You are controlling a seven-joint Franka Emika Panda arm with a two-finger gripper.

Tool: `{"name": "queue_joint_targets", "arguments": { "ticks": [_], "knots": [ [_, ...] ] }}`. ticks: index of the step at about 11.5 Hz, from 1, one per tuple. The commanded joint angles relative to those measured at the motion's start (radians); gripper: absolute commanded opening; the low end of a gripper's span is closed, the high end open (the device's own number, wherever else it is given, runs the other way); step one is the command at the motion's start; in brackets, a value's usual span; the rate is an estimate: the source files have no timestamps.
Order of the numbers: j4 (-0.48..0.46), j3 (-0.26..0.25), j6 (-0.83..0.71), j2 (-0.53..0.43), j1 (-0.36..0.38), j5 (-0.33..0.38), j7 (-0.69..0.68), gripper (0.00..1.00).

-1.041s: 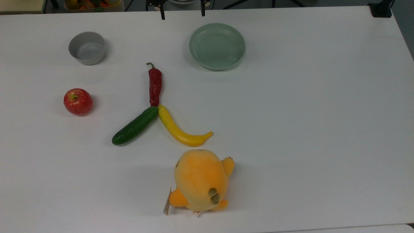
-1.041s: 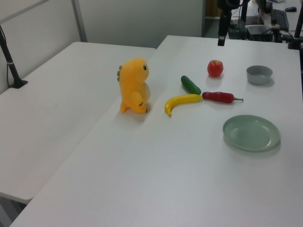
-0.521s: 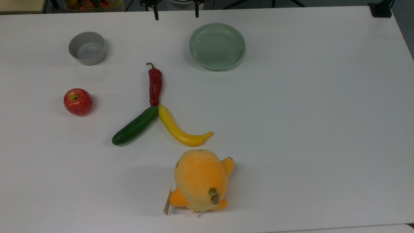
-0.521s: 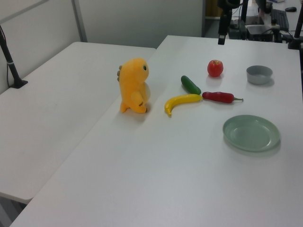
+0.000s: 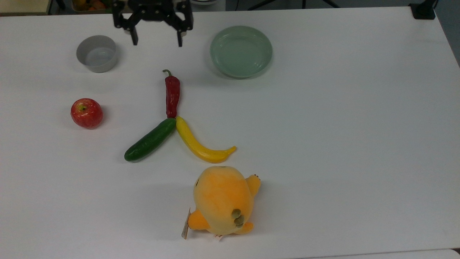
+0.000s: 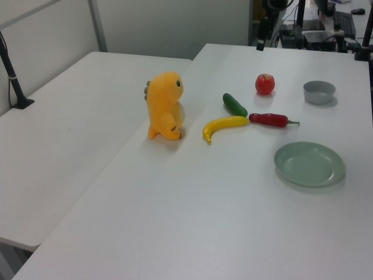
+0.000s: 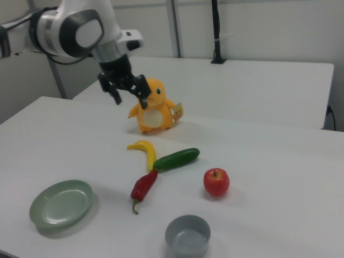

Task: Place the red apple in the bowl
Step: 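Move the open gripper down toward the red apple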

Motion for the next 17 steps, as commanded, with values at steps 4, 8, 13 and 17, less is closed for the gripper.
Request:
{"name": "queue_joint_targets", "arguments": {
  "ticks": [4,8,13,17],
  "knots": [
    [-0.012,-0.006,0.115,0.083,-0.118,-0.001,-0.205,1.00],
    [-0.008,-0.006,0.115,0.138,-0.190,0.008,-0.400,1.00],
    [0.015,-0.006,0.194,0.262,-0.237,-0.004,-0.466,1.00],
    [0.012,-0.017,0.380,0.330,-0.260,-0.004,-0.468,1.00]
  ]
}}
